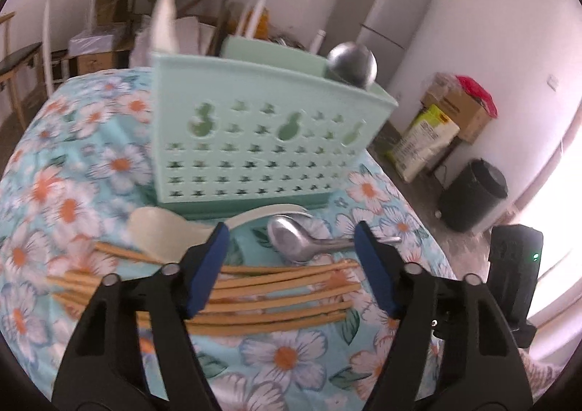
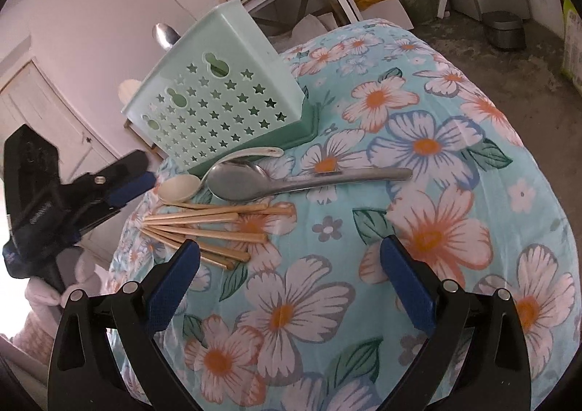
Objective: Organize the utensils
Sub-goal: 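Grasp the metal spoon beside the chopsticks with the left tool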
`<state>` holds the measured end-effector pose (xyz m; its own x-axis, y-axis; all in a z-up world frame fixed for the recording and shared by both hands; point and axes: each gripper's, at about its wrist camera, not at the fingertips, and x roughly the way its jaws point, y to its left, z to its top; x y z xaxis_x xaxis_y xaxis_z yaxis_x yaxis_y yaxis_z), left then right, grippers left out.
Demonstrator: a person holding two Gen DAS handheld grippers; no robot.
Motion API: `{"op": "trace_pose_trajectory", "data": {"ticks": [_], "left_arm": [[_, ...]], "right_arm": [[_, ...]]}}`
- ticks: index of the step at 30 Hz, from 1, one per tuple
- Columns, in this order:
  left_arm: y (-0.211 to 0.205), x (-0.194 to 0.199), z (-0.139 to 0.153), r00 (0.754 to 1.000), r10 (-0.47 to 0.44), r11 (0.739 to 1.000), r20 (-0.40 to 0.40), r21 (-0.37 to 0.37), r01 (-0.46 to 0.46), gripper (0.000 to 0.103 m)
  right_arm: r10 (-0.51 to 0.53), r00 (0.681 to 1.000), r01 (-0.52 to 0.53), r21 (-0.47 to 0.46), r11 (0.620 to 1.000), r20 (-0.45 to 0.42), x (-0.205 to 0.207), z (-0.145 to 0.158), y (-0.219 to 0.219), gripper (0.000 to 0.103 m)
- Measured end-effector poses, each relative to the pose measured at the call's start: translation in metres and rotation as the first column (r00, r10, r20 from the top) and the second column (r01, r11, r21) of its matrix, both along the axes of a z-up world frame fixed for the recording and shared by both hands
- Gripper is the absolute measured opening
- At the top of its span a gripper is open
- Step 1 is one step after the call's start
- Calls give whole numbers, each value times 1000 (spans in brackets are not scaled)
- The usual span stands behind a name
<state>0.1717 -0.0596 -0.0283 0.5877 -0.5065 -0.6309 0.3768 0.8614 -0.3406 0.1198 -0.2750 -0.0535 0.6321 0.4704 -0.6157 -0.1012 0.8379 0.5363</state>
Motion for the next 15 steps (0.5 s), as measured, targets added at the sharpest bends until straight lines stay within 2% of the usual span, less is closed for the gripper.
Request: {"op": "trace_pose_trajectory", "data": {"ticks": [4, 11, 15], "left_arm": [[-14, 18, -14, 997, -30, 1000, -66, 8, 30, 47], [-25, 43, -37, 987, -11, 998, -162, 66, 22, 39], [-21, 51, -52, 973, 9, 999, -230, 32, -1, 34]], "right_arm": [[-2, 1000, 2, 11, 1000, 5, 0, 0, -1, 97], [-2, 1000, 2, 37, 999, 13, -1, -2, -5, 97], [-1, 1000, 1, 47, 999, 16, -1, -2, -6, 97]]}}
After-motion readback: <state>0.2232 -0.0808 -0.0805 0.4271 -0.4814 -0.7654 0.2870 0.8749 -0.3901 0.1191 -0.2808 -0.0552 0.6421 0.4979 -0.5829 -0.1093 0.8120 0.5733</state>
